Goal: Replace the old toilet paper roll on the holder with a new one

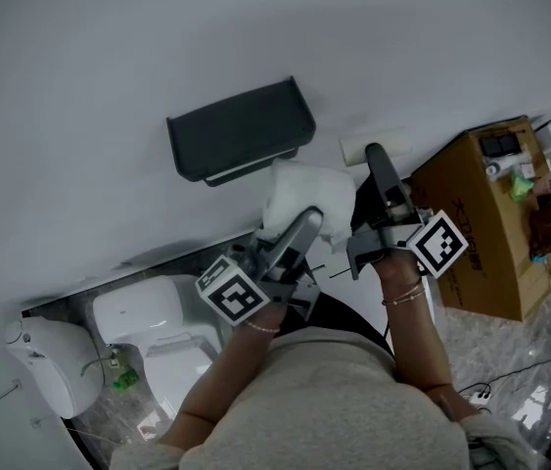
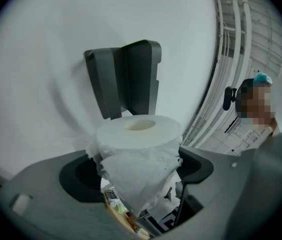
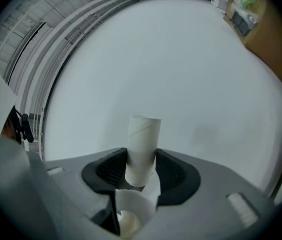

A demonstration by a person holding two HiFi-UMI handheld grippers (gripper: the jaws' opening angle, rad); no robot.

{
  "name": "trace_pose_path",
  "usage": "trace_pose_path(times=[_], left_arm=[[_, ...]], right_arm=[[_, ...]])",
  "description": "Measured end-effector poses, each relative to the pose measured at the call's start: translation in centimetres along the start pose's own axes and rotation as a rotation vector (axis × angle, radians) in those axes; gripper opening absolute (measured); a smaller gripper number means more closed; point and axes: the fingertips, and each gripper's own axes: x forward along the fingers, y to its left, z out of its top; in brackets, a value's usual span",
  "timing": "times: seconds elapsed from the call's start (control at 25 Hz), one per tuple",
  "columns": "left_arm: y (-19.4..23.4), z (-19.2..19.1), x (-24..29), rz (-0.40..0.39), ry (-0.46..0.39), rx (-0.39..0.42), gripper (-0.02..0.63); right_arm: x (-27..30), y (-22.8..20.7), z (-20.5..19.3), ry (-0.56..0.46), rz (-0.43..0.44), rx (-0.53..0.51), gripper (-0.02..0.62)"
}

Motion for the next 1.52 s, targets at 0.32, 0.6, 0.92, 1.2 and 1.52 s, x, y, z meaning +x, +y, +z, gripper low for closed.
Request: trace_pose_path(times=[0.32, 0.6, 0.92, 1.2, 1.52], left_arm=[[0.2, -0.4, 1.6, -0.038, 0.072, 0.011, 0.439], [0.3, -1.8, 3.6, -0.067, 0.116, -0.019, 0.439], [0.5, -2.4, 5.2, -0.085, 0.129, -0.033, 0.439], [1.0, -2.3, 6.4, -0.09, 0.129, -0.028, 0.439], [2.2, -1.6, 6.7, -0.07, 0.117, -0.041, 0.439]], right_arm=[[-1.6, 0.2, 1.4, -0.05, -0.018, -0.032, 0.186], [-3.1, -0.3, 3.4, -0.102, -0.041, -0.052, 0.186], [-4.7, -0.4, 5.2, -0.151, -0.056, -0.074, 0.186], [-5.3, -0.5, 6.5, -0.18, -0.063, -0.095, 0.186], [-4.6, -0.5, 6.2, -0.178, -0.056, -0.098, 0.186]])
